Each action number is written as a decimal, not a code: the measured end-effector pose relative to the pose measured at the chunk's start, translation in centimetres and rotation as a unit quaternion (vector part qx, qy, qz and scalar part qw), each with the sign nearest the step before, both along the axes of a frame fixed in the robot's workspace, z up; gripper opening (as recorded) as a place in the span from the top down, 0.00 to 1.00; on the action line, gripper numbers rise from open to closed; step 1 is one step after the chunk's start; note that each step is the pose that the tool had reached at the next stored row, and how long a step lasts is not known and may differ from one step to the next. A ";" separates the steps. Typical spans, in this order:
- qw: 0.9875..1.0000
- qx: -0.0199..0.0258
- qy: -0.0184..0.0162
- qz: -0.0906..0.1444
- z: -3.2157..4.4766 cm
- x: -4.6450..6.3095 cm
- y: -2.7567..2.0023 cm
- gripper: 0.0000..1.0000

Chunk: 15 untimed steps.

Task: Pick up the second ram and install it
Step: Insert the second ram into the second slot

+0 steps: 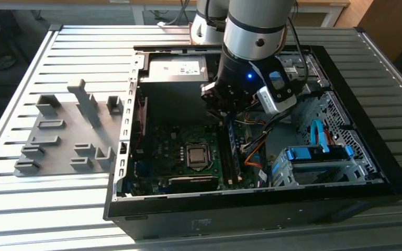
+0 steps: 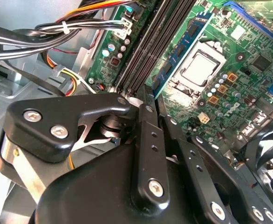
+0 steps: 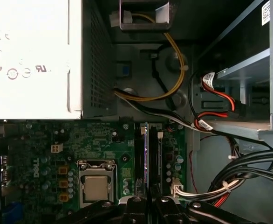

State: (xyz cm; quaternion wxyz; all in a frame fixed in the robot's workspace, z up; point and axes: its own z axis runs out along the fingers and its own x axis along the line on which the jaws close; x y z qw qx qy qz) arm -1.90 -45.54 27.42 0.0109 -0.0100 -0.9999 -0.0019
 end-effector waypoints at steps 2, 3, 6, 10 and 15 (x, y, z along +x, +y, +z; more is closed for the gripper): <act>1.000 0.000 0.000 0.000 -0.14 0.0 -0.06 0.86; 1.000 0.000 0.001 0.000 -0.15 0.0 -0.14 0.86; 1.000 0.000 0.001 0.000 -0.22 0.0 -0.37 0.86; 1.000 0.000 0.001 -0.001 -0.65 0.0 -0.56 0.86; 1.000 0.000 0.002 -0.001 -1.28 0.1 -0.65 0.86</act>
